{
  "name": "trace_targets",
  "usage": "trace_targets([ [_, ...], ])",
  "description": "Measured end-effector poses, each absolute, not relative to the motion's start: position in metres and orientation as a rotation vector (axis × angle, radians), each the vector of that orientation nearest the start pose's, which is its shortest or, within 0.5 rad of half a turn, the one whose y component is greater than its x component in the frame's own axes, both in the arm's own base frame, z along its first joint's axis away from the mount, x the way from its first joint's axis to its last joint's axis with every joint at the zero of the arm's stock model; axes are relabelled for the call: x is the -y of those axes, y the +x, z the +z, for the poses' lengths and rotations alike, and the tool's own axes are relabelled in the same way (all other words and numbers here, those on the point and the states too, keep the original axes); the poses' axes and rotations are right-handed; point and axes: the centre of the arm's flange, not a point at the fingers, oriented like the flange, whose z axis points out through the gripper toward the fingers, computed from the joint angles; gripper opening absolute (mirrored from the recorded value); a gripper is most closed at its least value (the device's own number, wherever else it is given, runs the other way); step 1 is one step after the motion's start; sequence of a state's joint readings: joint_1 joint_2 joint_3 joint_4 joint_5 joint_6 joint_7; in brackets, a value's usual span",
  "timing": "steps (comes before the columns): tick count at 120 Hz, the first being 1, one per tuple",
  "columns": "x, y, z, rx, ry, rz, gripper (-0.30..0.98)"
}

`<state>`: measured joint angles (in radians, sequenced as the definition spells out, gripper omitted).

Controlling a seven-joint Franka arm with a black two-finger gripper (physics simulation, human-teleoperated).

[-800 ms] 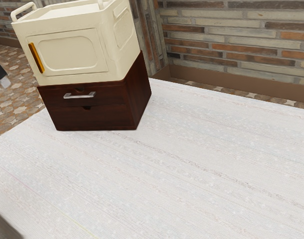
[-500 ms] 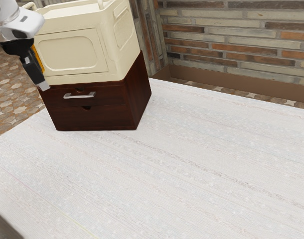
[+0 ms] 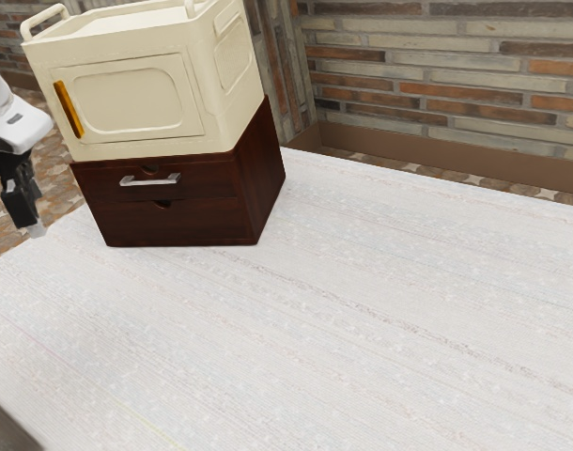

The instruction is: Pull the drawer handle with one arm to open the drawer

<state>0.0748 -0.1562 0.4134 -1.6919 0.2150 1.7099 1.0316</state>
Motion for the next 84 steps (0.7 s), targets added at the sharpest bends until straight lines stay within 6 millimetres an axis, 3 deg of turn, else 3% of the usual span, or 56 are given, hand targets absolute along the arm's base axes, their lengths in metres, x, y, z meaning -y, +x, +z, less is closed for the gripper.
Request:
trace_targets([
  [21,-0.282,0.451,0.642,-0.864,-2.694,0.012,0.69],
  [47,-0.305,0.481,0.614,-0.895,-2.612,0.059,0.69],
  [62,-0.317,0.499,0.613,-0.902,-2.571,0.069,0.69],
  [84,-0.321,0.513,0.613,-0.949,-2.487,0.094,0.69],
])
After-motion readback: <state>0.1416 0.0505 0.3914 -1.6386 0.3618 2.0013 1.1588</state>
